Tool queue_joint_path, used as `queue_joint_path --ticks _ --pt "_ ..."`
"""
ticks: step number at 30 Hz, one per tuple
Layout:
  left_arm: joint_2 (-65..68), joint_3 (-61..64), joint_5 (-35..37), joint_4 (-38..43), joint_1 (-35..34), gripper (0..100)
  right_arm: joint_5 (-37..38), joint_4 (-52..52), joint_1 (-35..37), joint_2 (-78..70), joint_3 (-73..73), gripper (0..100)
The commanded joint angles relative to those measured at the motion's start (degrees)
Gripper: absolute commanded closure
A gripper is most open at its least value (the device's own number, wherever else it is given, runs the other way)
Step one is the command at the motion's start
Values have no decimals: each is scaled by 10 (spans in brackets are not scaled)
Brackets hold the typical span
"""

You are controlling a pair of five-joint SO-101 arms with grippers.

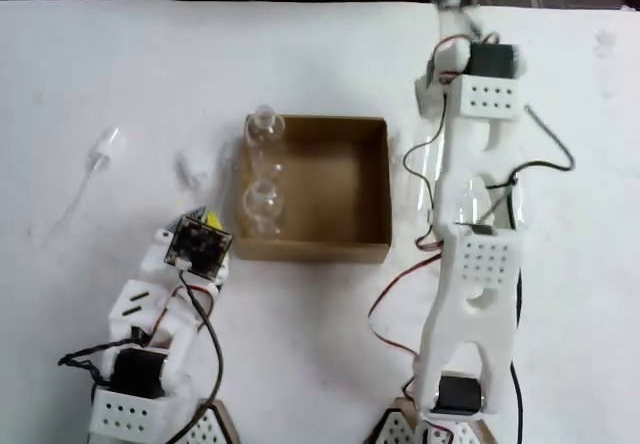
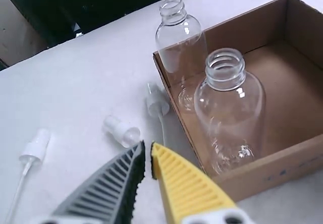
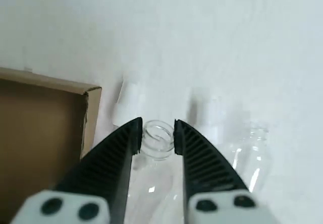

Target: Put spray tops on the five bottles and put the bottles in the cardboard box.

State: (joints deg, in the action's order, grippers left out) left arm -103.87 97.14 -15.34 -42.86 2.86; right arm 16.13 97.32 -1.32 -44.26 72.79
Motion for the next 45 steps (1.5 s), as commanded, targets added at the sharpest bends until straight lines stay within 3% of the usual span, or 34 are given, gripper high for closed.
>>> queue_joint_path --ticks 1,7,13,27,36,45 --pt "-5 -2 -7 -1 4 972 3 19 0 125 -16 982" --pt "-5 -2 -7 -1 5 972 -1 18 15 327 -190 982" --pt "-6 -2 -7 -1 4 972 -1 -13 88 554 -376 982" --pt "-6 -2 -7 -2 3 973 -44 -413 134 947 -910 982" --pt "-6 -2 -7 -2 3 973 -47 -659 229 962 -1092 982" --pt "-6 -2 -7 -2 3 973 -45 -924 247 850 -1225 982"
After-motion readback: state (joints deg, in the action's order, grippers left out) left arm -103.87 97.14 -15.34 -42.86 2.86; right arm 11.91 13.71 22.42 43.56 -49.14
